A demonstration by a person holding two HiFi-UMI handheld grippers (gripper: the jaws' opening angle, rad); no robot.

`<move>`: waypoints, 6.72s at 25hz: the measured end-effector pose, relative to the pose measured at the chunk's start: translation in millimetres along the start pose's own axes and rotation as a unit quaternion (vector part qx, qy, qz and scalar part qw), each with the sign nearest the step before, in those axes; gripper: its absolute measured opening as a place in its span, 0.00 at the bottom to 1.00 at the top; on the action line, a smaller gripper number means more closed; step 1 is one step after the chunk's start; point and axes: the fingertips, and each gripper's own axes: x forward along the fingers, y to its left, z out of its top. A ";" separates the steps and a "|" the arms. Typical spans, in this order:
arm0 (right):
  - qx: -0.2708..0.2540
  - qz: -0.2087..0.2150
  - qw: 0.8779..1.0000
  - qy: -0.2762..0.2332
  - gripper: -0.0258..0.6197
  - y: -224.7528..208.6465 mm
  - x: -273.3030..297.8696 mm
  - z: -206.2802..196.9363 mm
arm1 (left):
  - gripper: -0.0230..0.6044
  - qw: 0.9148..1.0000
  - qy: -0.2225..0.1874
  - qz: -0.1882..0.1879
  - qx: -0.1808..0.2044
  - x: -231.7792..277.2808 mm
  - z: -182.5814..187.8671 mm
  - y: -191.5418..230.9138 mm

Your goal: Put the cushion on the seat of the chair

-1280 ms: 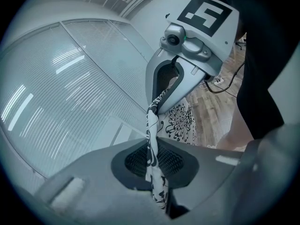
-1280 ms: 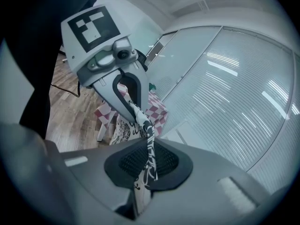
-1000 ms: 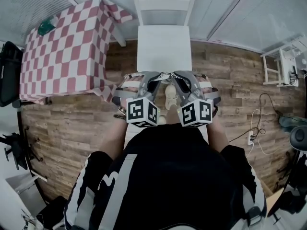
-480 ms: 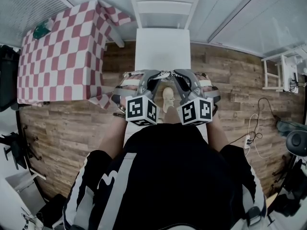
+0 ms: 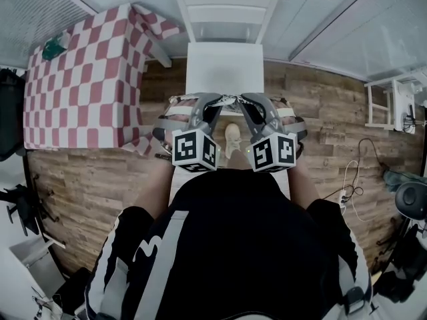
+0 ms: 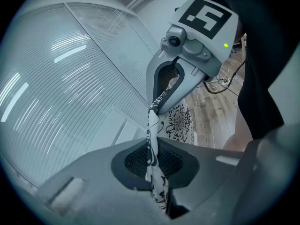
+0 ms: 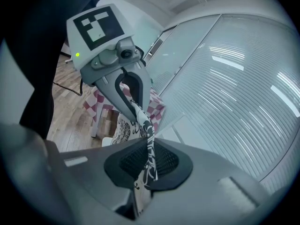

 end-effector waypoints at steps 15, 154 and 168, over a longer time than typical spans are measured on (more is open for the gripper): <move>-0.005 0.034 0.999 -0.013 0.07 -29.7 36.5 -14.8 | 0.06 0.999 0.017 0.008 -0.037 36.4 -9.4 33.3; -0.014 0.206 0.977 0.057 0.07 121.0 255.9 -218.5 | 0.07 0.984 0.091 -0.132 -0.079 280.9 -198.8 -96.8; 0.007 0.248 0.966 0.077 0.07 164.2 263.7 -237.6 | 0.14 0.968 0.101 -0.194 -0.124 291.4 -224.8 -138.2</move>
